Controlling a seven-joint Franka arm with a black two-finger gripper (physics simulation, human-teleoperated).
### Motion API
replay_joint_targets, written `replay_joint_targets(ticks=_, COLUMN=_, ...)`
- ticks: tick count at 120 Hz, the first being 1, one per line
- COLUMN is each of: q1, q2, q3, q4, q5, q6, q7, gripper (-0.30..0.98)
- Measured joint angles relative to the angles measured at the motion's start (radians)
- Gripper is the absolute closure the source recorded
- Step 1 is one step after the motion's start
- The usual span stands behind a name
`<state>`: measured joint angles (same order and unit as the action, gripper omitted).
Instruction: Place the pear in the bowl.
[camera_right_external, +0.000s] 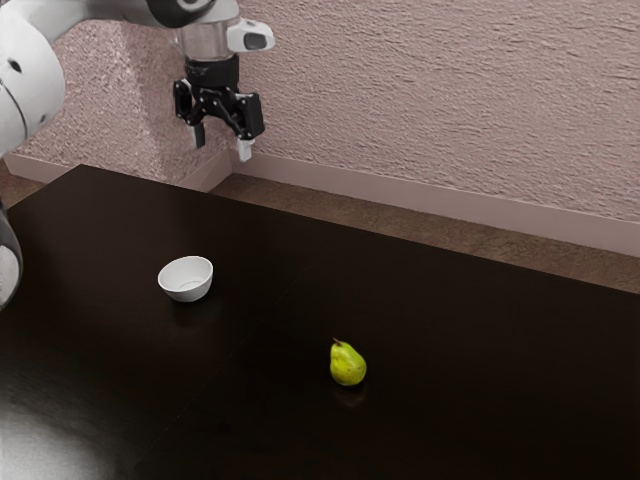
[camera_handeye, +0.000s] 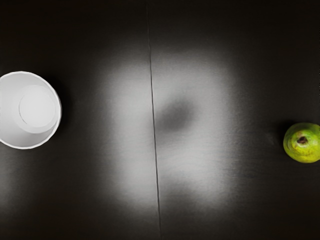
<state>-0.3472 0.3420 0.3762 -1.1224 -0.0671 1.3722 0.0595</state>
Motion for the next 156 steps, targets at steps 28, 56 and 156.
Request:
replay_joint_targets(ticks=28, q1=-0.004, q2=0.010, q3=-0.003, q4=-0.066, q5=-0.012, q6=0.087, q7=0.011, gripper=0.00)
replay_joint_targets(ticks=56, q1=-0.064, q2=-0.042, q3=-0.007, q4=-0.351, q5=-0.087, q6=0.242, q7=0.019, gripper=0.00)
replay_joint_targets(ticks=156, q1=-0.149, q2=0.147, q3=-0.115, q4=-0.632, q5=-0.398, q6=0.644, q7=0.030, gripper=0.01)
